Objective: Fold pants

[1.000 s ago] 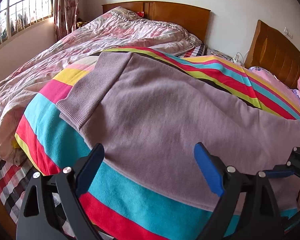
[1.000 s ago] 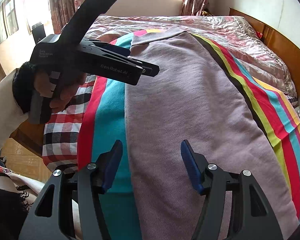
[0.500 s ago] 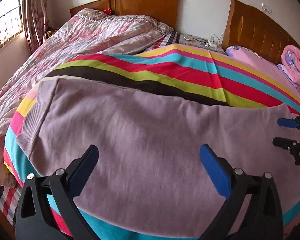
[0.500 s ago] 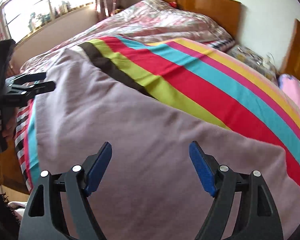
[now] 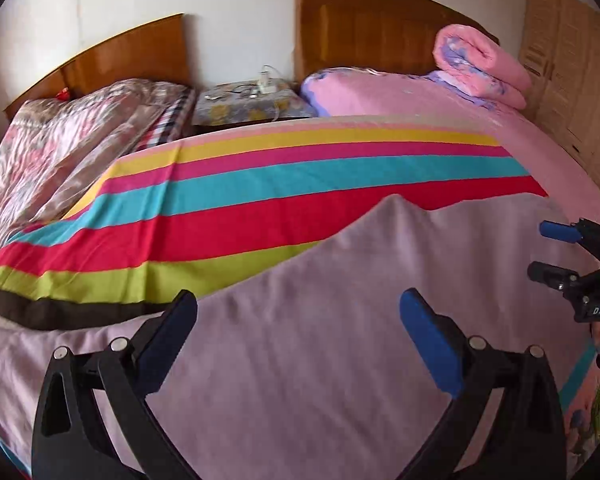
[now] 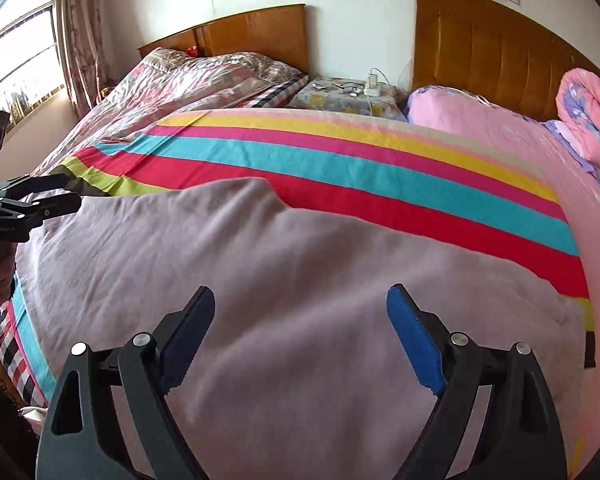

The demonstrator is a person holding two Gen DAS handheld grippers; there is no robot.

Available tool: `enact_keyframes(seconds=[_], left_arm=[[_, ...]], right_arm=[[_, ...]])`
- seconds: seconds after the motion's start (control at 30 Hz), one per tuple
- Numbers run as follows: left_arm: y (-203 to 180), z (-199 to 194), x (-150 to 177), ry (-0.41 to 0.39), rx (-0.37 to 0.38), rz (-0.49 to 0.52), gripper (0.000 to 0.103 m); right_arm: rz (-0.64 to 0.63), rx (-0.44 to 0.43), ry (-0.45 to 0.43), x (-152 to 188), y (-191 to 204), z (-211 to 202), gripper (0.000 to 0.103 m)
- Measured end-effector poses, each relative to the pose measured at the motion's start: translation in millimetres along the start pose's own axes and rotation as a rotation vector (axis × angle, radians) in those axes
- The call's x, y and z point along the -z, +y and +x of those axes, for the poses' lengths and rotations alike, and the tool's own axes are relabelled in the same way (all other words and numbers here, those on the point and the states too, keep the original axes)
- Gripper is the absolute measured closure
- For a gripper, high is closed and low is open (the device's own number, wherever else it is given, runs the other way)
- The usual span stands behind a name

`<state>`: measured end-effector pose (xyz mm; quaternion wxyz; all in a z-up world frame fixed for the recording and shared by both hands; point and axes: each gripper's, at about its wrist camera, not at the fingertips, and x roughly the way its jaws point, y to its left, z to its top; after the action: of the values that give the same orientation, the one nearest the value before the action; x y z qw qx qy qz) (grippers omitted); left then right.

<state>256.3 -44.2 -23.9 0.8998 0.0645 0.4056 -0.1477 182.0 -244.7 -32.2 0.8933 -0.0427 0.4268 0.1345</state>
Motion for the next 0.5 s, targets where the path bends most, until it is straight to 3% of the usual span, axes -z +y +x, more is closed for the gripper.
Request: enact_keyframes(seconds=[0.1, 0.2, 0.37, 0.47, 0.5], left_arm=[[-64.6, 53.9, -21.2, 0.022, 0.085, 0.089, 0.002], [-96.6, 97.0, -17.1, 0.098, 0.073, 0.126, 0.002], [-97.1, 111.1, -13.2, 0.109, 0.070, 0.128, 0.001], [-97.9, 112.6, -12.7, 0.105, 0.060, 0.122, 0.001], [-97.5, 112.3, -13.2, 0.104, 0.059, 0.120, 0.001]], right_arm=[[-0.040, 0.017, 0.077, 14.8, -16.8, 15.6, 0.018], [-0.081, -0.012, 0.106, 34.0, -34.5, 11.6, 0.019], [-0.119, 0.021, 0.132, 55.5, -45.2, -17.8, 0.018], [-0.054, -0.029, 0.065, 65.0, -53.6, -37.4, 0.018], [-0.048, -0.027, 0.083, 72.1, -55.2, -37.5, 0.018]])
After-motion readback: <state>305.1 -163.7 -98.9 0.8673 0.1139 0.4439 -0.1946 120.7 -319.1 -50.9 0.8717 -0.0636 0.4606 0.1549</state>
